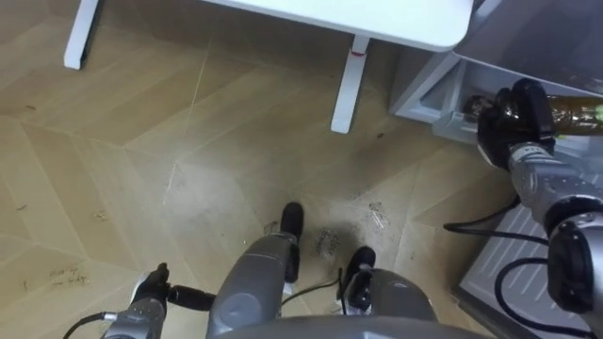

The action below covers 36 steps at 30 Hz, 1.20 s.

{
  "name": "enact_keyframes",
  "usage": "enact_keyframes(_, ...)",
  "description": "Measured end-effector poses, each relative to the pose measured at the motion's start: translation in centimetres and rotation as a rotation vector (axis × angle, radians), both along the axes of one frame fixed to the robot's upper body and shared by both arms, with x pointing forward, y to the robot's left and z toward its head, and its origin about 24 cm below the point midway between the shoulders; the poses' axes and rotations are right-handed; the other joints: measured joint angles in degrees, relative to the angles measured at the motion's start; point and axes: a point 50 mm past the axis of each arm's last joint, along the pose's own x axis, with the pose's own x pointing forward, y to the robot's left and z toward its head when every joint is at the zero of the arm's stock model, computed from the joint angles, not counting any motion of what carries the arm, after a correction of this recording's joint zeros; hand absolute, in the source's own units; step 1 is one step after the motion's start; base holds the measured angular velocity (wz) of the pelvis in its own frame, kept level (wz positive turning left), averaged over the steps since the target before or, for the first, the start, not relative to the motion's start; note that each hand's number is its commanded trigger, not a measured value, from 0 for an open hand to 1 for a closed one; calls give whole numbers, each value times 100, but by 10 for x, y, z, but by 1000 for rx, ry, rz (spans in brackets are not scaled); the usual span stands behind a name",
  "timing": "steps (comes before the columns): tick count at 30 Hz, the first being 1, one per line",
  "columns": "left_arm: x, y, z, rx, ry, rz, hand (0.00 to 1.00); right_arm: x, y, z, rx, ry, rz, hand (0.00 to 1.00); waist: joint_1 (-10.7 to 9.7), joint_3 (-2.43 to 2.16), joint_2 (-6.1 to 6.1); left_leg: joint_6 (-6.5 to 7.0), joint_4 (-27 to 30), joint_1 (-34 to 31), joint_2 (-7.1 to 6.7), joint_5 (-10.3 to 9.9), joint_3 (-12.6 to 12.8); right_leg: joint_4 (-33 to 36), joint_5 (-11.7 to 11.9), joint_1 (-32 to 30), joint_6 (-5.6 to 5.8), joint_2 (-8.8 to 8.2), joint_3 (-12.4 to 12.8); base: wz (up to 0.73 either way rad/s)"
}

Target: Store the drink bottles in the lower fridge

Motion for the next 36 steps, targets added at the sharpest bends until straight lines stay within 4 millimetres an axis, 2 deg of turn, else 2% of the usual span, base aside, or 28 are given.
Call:
enact_keyframes(8,0,0,0,1,0,-3,0,-1,-5,1,14,25,-34,0,3,-1,0,0,59,1,10,0,101,102,-65,2,-14,-44,-27,2)
enact_keyframes(17,0,2,0,-4,6,-11,0,0,-14,7,-26,45,-19,0,2,-2,-3,18,84,23,10,12,99,164,-82,8,-17,-57,-33,0)
enact_keyframes(36,1,4,1,-4,4,-17,0,1,-17,10,-56,62,9,0,1,-14,-7,36,84,57,14,35,121,203,-80,9,-17,-59,-3,0)
